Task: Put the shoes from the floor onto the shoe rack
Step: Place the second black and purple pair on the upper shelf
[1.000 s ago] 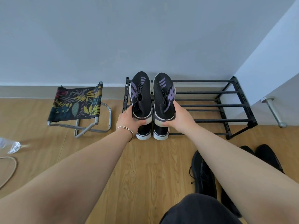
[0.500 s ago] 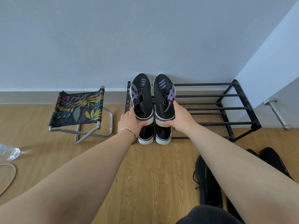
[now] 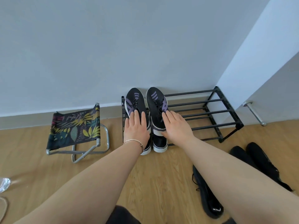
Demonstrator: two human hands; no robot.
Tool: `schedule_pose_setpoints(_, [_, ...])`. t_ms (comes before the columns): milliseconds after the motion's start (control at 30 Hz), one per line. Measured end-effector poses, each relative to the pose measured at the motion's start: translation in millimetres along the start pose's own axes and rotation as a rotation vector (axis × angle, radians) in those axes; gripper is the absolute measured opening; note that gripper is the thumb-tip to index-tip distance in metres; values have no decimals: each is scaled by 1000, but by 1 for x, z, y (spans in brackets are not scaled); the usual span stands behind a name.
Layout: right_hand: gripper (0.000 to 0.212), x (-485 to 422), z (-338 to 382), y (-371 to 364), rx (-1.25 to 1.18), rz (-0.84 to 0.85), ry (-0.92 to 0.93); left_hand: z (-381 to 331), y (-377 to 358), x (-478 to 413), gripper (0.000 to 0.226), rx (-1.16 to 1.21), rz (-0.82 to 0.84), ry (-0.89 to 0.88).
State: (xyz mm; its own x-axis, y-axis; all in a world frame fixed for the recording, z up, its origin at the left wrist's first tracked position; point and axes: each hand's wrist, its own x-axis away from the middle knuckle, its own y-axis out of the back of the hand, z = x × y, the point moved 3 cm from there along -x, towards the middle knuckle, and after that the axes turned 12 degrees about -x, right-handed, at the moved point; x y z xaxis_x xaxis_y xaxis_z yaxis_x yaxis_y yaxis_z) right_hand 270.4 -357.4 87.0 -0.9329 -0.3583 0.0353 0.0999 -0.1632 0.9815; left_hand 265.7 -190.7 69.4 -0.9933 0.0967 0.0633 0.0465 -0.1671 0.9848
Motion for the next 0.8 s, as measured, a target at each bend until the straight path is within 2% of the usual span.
schedule_pose_setpoints(133, [66, 18, -10, 15, 78, -10, -20, -14, 8, -3, 73, -41, -68, -123])
schedule_pose_setpoints(300, [78, 51, -51, 29, 132, 2, -93, -65, 15, -2, 74, -80, -121, -291])
schedule_pose_setpoints(567, [76, 108, -136, 33, 182, 8, -126, -151, 15, -13, 80, -116, -109, -296])
schedule_pose_setpoints(800, [66, 165, -188, 6, 221, 36, -126, -208, -10, 9, 77, -125, -111, -392])
